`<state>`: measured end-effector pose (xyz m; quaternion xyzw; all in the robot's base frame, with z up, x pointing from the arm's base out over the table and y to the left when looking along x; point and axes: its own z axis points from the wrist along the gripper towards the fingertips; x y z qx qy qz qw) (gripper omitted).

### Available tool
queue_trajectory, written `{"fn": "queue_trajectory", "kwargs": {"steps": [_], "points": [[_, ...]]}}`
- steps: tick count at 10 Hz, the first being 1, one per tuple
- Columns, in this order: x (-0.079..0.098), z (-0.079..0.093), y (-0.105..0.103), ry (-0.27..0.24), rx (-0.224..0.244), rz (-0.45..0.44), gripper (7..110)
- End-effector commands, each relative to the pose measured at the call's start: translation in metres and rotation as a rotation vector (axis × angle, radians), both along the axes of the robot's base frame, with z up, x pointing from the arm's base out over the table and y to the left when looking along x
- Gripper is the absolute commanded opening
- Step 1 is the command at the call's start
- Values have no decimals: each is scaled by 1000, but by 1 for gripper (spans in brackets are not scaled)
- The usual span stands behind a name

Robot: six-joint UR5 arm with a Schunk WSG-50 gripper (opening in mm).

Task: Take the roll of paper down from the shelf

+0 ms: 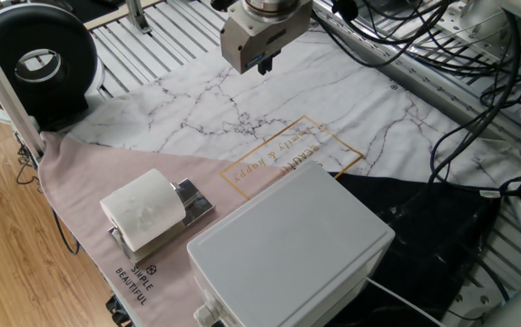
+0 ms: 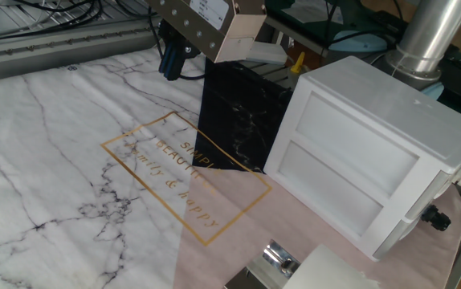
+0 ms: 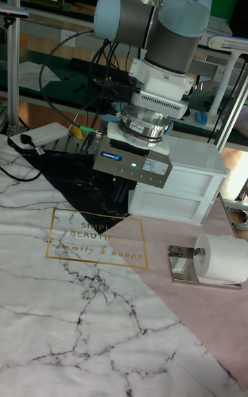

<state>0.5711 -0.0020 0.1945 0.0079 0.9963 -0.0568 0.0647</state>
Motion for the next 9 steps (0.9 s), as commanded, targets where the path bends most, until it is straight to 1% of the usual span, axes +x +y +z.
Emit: {"fn": "queue_trajectory", "kwargs": {"steps": [1,3,4,5,7,8,9], "points": [[-1,0,3,5,16,-6,7],[-3,0,5,8,26,-25,7],[0,0,8,-3,38,-25,7],[3,1,8,-13,37,-15,7],[0,0,9,-1,41,-8,7],[11,-15,14,8,58,-12,7],[27,-47,17,9,48,-17,7]]}}
